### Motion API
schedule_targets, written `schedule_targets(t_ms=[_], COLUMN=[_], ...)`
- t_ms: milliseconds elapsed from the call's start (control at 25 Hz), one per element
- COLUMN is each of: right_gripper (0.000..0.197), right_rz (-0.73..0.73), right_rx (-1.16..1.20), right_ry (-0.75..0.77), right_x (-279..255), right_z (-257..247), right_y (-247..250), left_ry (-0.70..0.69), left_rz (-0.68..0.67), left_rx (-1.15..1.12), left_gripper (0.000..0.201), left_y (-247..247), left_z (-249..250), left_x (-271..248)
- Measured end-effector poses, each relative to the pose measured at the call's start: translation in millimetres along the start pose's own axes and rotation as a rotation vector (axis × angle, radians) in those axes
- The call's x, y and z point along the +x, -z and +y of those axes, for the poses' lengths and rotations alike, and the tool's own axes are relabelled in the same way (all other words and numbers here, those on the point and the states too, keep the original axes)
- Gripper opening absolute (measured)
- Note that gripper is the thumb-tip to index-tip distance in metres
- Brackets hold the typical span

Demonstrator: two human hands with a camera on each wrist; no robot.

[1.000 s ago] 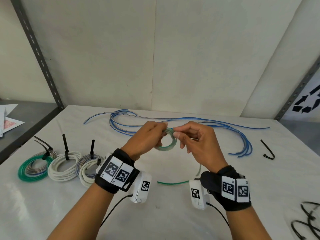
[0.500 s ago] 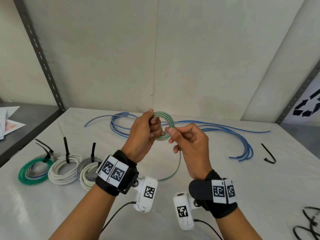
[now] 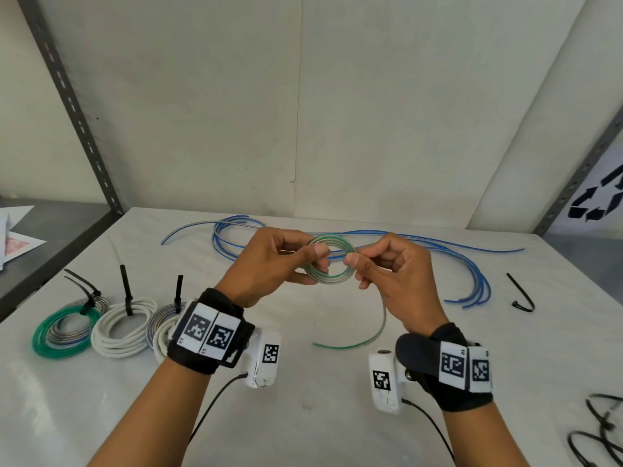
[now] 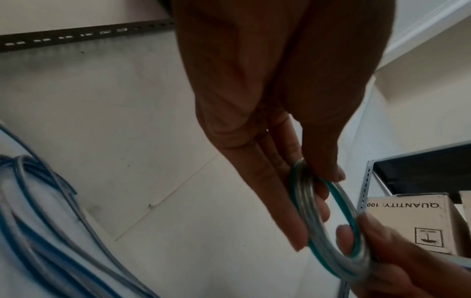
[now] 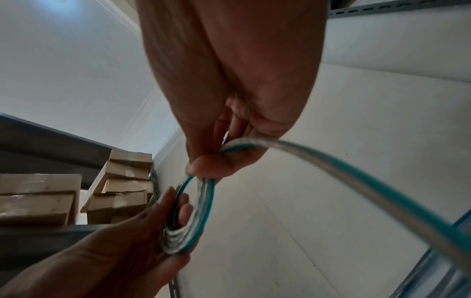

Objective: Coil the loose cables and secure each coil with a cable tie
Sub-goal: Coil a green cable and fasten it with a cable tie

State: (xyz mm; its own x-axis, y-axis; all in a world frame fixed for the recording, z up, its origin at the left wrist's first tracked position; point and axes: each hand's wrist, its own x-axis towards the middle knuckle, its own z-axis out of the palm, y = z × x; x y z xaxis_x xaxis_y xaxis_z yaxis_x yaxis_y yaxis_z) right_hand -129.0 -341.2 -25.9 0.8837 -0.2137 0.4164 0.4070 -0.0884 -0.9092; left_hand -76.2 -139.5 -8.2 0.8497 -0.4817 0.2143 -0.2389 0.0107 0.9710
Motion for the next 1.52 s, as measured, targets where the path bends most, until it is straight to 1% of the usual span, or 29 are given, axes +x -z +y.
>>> schedule_targets(t_ms=[80,120,160,200,240,320,400,520,600,680,760,840,960,1000,1080,1120,1200,1320,1440,1520], right_gripper=[0.017,0.021,0.026,0.027,0.024,0.014,0.014,0.011,0.02,0.022,0.018,0.014,0.012,0.011,0.005,0.005,0.011,0.007,0.011,0.016], right_rz=[-0.036,-0.038,-0.029,-0.003,0.034,0.115,0.163,0.138,0.11,0.112,0.099,0.048,-0.079,-0.104,-0.106,-0.088,-0.015,0.115,0.18,0.207], right_rx=[-0.015,-0.035,-0.063,-0.086,-0.095,-0.055,0.022,0.133,0.149,0.14,0.094,-0.003,-0.146,-0.175,-0.174,-0.147,-0.066,0.132,0.244,0.248], right_ry=[-0.006,-0.006,0.003,0.02,0.036,0.047,0.035,-0.008,0.001,0.024,0.013,-0.001,0.001,0.0,0.01,0.026,0.046,-0.014,-0.033,-0.025], right_x=[-1,-1,-2,-2,-2,-3,-5,-6,-5,-3,-2,-1,-2,-2,-2,-2,-2,-4,-7,-7], right_z=[-2,-3,-3,-2,0,4,6,4,4,4,4,5,6,5,4,3,4,4,3,3], right_y=[1,0,-1,-3,-6,-13,-19,-24,-25,-23,-18,-9,2,4,5,5,-1,-15,-27,-28], left_ry=[-0.009,-0.02,-0.029,-0.036,-0.044,-0.056,-0.065,-0.06,-0.045,-0.029,-0.035,-0.043,0.002,0.03,0.055,0.042,0.006,0.002,0.003,0.011], left_rz=[0.014,0.036,0.058,0.077,0.096,0.131,0.151,0.214,0.25,0.228,0.173,0.113,0.036,0.012,-0.001,0.021,0.109,0.221,0.262,0.238], left_rx=[0.046,0.056,0.05,0.033,0.012,-0.012,-0.025,-0.106,-0.181,-0.2,-0.161,-0.088,0.08,0.122,0.146,0.128,0.027,-0.16,-0.278,-0.31], left_gripper=[0.023,0.022,0.022,0.023,0.025,0.024,0.021,0.021,0.023,0.024,0.027,0.032,0.022,0.018,0.016,0.016,0.018,0.021,0.022,0.023], left_y=[2,2,0,-2,-4,-5,-7,-10,-10,-11,-10,-7,0,1,3,3,3,-4,-14,-15], left_z=[0,-1,0,0,0,-1,-2,-2,-2,-3,-5,-6,-8,-8,-8,-7,-7,-6,-6,-5], left_x=[0,0,1,1,1,2,3,4,6,6,6,6,4,3,2,2,2,6,7,7])
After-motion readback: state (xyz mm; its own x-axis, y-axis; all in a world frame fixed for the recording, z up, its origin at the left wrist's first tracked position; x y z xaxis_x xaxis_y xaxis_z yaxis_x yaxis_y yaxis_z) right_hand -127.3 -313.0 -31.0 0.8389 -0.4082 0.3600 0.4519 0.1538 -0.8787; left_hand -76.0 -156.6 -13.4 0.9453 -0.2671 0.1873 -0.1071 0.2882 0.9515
